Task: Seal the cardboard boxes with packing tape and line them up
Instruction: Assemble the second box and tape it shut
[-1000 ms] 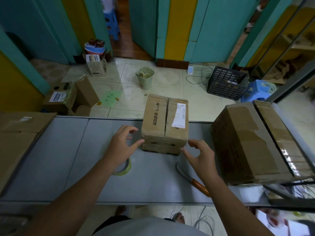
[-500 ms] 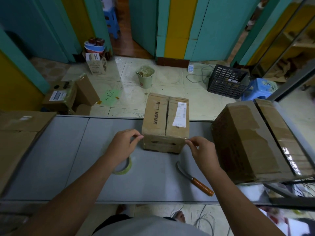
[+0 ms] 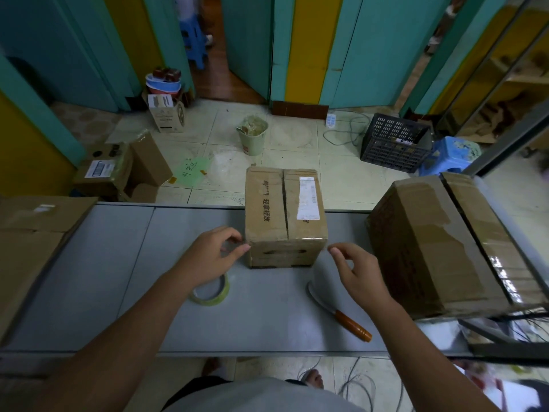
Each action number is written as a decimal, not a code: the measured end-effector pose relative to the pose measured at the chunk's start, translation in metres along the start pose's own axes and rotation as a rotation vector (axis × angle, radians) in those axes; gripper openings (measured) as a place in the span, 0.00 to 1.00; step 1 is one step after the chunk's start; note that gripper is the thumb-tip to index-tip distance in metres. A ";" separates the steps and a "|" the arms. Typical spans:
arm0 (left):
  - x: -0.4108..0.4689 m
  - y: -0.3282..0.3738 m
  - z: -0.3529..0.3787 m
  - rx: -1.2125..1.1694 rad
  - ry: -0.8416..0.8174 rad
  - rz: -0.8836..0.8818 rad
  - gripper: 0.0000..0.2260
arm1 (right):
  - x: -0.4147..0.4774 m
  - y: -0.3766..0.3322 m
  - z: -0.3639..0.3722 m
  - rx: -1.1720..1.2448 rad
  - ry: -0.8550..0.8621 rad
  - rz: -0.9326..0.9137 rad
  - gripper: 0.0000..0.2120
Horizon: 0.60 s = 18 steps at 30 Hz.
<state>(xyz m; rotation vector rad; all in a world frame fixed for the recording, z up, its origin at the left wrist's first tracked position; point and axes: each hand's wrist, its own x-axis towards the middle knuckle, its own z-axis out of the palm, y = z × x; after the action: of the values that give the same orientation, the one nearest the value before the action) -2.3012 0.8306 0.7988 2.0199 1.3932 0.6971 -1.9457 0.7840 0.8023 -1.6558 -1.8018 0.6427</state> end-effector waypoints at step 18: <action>0.027 0.006 -0.020 0.086 -0.081 0.225 0.20 | 0.048 -0.014 -0.017 -0.106 -0.123 -0.300 0.23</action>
<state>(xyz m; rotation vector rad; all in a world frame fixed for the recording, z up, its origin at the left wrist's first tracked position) -2.3028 0.8581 0.8199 2.2707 1.1792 0.6508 -1.9456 0.8291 0.8295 -1.3959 -2.1510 0.5318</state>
